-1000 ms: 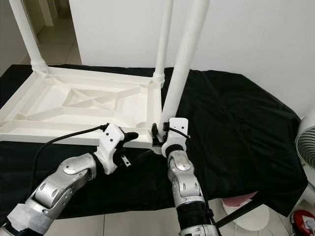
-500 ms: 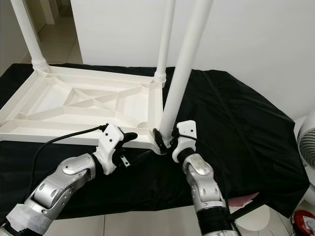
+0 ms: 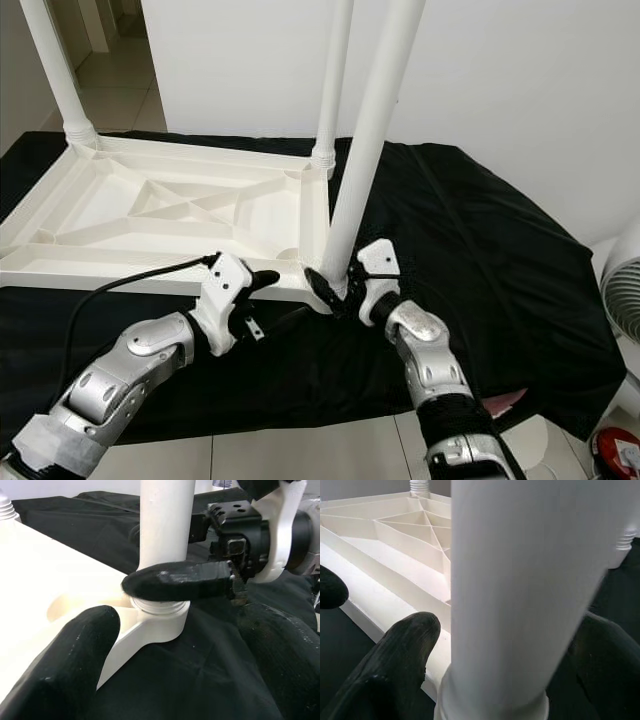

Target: Building children table

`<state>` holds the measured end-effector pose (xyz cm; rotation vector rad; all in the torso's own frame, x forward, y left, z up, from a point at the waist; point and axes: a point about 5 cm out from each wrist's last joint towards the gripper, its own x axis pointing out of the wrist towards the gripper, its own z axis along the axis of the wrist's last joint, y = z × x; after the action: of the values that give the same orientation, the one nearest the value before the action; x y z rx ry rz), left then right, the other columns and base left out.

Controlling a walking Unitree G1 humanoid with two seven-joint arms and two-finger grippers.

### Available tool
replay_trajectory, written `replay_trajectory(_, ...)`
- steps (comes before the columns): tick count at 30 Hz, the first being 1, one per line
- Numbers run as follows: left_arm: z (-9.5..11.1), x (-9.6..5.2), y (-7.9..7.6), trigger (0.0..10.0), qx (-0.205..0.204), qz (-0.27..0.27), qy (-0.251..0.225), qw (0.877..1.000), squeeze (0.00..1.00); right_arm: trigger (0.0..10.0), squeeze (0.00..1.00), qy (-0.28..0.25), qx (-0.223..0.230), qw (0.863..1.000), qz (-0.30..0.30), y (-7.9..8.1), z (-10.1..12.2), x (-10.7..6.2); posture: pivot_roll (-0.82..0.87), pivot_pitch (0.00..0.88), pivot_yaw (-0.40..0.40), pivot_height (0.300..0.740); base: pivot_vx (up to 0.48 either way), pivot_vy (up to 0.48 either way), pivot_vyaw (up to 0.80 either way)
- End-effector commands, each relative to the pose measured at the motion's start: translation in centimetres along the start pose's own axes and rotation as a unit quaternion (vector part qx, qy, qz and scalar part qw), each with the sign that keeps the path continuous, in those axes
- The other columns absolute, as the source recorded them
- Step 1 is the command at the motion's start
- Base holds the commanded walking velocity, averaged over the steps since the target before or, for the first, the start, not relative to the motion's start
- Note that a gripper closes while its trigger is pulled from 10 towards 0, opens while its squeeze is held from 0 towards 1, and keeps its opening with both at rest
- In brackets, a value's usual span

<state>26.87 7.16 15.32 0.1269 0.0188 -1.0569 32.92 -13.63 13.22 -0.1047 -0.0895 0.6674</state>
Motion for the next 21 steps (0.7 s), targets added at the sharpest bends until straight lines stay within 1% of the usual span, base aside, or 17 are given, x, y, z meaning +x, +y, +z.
replay_trajectory(1,0.3,0.2,-0.7,10.0,0.006,-0.052,-0.002,0.999,0.00,10.0,0.00,0.008,-0.007,1.000,0.016,0.2,-0.3,0.3,0.07,0.000,-0.073,0.740,0.000,0.000,0.00)
replay_trajectory(2,0.4,0.2,-0.7,10.0,0.006,-0.052,-0.002,0.999,0.00,9.8,0.00,0.008,-0.006,1.000,0.025,0.4,-0.4,0.5,0.07,0.000,-0.073,0.740,0.000,0.000,0.00)
replay_trajectory(3,0.4,0.2,-0.7,10.0,0.007,-0.052,-0.002,0.999,0.00,7.2,0.00,0.008,-0.007,0.999,0.031,0.6,-0.5,0.6,0.07,0.000,-0.073,0.740,0.000,0.000,0.00)
replay_trajectory(4,0.4,0.2,-0.7,10.0,0.007,-0.052,-0.002,0.999,0.00,7.2,0.00,0.007,-0.008,0.999,0.035,0.7,-0.6,0.7,0.07,0.000,-0.073,0.740,0.000,0.000,0.00)
replay_trajectory(5,0.4,0.2,-0.6,10.0,0.007,-0.052,-0.002,0.999,0.00,1.3,0.00,0.008,-0.008,0.999,0.041,0.8,-0.6,0.8,0.07,0.000,-0.076,0.740,0.000,0.000,0.00)
replay_trajectory(6,0.4,0.2,-0.6,10.0,0.008,-0.051,-0.002,0.999,0.00,0.3,0.00,0.007,-0.006,0.999,0.047,0.9,-0.6,0.9,0.08,0.000,-0.077,0.740,0.000,0.000,0.00)
replay_trajectory(7,0.4,0.2,-0.6,10.0,0.008,-0.050,-0.002,0.999,0.00,0.0,0.00,0.008,-0.004,0.999,0.051,1.0,-0.7,1.0,0.08,0.000,-0.078,0.740,0.000,0.000,0.00)
replay_trajectory(13,0.4,0.2,-0.5,10.0,0.008,-0.048,-0.003,0.999,0.00,0.0,0.00,0.006,-0.009,0.998,0.054,0.9,-0.8,1.1,0.08,0.000,-0.081,0.740,0.000,0.000,0.00)
replay_trajectory(20,0.4,0.2,-0.5,10.0,0.009,-0.047,-0.003,0.999,0.00,0.0,0.00,0.012,-0.002,0.999,0.044,0.6,-1.3,0.9,0.07,0.000,-0.081,0.740,0.000,0.000,0.00)
replay_trajectory(21,0.4,0.2,-0.5,10.0,0.009,-0.047,-0.003,0.999,0.00,0.6,0.00,0.015,0.002,0.999,0.037,0.6,-1.4,0.8,0.07,0.000,-0.081,0.740,0.000,0.000,0.00)
